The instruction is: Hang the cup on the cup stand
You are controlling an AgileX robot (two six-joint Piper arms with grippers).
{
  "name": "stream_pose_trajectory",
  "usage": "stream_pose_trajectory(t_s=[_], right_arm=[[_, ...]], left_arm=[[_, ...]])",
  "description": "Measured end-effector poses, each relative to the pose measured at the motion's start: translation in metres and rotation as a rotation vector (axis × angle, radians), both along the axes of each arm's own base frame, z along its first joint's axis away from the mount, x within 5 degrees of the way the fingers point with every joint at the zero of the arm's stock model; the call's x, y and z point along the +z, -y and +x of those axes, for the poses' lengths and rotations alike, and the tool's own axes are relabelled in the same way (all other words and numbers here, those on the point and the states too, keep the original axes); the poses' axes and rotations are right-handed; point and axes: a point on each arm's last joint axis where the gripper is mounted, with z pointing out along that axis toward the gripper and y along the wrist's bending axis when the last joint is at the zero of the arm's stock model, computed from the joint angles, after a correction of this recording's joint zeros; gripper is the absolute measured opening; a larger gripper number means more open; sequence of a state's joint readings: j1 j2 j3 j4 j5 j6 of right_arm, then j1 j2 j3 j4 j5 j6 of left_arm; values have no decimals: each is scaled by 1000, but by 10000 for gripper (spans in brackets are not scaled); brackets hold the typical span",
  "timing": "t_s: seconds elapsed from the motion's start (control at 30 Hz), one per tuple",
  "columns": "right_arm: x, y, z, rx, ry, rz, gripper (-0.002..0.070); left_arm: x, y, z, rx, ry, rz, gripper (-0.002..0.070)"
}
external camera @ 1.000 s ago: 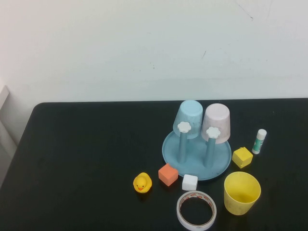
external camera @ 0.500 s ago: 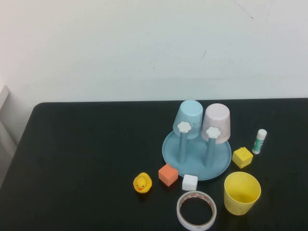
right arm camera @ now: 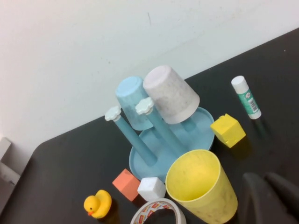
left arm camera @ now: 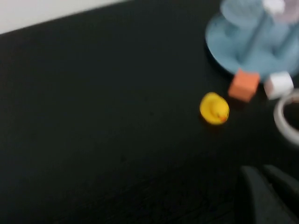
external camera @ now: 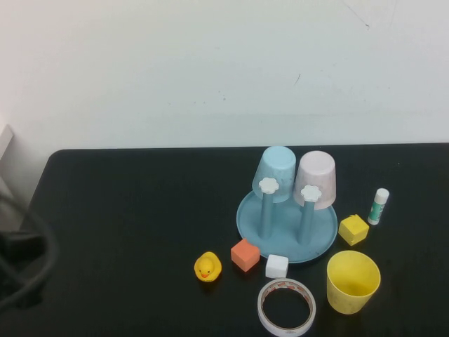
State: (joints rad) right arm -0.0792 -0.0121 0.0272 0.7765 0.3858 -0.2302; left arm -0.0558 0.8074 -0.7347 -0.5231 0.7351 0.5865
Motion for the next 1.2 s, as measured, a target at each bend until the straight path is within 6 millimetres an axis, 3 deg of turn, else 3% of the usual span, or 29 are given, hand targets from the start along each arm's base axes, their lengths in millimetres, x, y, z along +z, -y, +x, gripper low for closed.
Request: stream_pose_trajectory(t_s=[0.23, 0.43, 0.57, 0.9, 1.03, 1.2], right_arm=[[0, -1, 0, 11, 3, -16, -1], [-1, -1, -1, 21, -3, -14, -1], [-1, -2, -1, 23, -5, -15, -1], [0, -3, -1, 47, 16, -53, -1], [1, -5, -1, 77, 32, -72, -1], [3, -7, -2, 113, 62, -110, -1]], left_arm=[[-11, 46, 38, -238, -171, 274, -2], [-24, 106, 60, -366, -253, 435, -2], [-25, 147, 74, -416, -263, 448, -3], [-50, 253, 112, -524, -294, 469, 13], [-71, 289, 122, -553, -366, 434, 120], [-98, 320, 138, -527, -470, 343, 380]])
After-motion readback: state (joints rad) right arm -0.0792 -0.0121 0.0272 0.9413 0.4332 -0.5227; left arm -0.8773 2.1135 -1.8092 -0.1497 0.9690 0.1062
